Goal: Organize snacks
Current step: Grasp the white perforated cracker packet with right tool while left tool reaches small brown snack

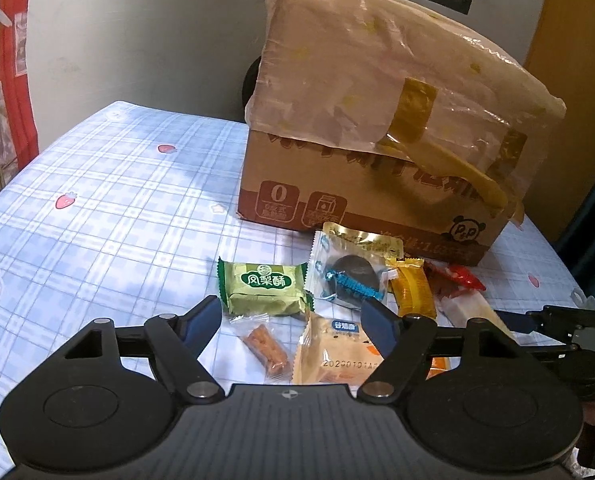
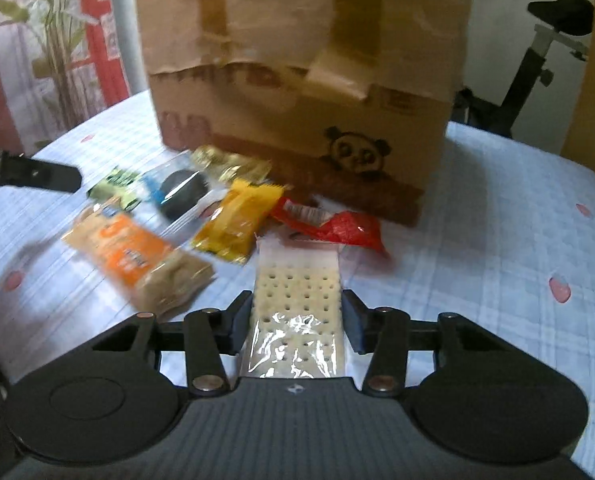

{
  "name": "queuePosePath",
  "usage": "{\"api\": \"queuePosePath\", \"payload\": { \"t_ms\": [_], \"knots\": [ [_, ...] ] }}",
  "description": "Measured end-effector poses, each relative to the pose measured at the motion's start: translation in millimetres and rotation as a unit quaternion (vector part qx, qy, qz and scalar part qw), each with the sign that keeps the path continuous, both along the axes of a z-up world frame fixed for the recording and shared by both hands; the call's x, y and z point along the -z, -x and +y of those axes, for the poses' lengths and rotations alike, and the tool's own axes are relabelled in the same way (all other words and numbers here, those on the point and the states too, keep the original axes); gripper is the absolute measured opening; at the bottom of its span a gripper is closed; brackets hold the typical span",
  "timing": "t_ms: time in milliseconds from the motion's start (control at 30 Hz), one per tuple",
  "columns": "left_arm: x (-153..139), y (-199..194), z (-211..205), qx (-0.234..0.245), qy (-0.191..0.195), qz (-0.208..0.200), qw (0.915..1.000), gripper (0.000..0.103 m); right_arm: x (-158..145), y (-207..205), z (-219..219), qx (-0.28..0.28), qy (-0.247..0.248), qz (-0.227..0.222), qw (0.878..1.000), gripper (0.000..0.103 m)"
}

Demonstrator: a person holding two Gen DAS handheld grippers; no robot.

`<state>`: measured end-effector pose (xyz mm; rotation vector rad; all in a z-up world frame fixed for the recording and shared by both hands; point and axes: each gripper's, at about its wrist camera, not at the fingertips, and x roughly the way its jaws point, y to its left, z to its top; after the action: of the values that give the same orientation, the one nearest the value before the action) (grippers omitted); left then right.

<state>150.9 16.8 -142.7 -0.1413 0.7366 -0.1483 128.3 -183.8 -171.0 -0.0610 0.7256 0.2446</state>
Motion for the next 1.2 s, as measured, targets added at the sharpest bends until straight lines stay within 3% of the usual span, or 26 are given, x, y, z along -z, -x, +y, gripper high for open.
{"api": "queuePosePath", "payload": {
  "t_ms": [167,667,1200],
  "knots": [
    [3,-1,3,-0.009,0.0,0.006,0.9999,0.077,7,12,0,0.0,0.005,-0.036,0.999,0.049],
    [7,0,4,-0.012,0.0,0.016,0.9998,0.076,8,14,0,0.001,0.006,-0.041,0.999,0.049],
    [12,-3,10,-0.017,0.019,0.026,0.9993,0.052,8,15,0,0.001,0.006,-0.041,0.999,0.049]
  ]
}}
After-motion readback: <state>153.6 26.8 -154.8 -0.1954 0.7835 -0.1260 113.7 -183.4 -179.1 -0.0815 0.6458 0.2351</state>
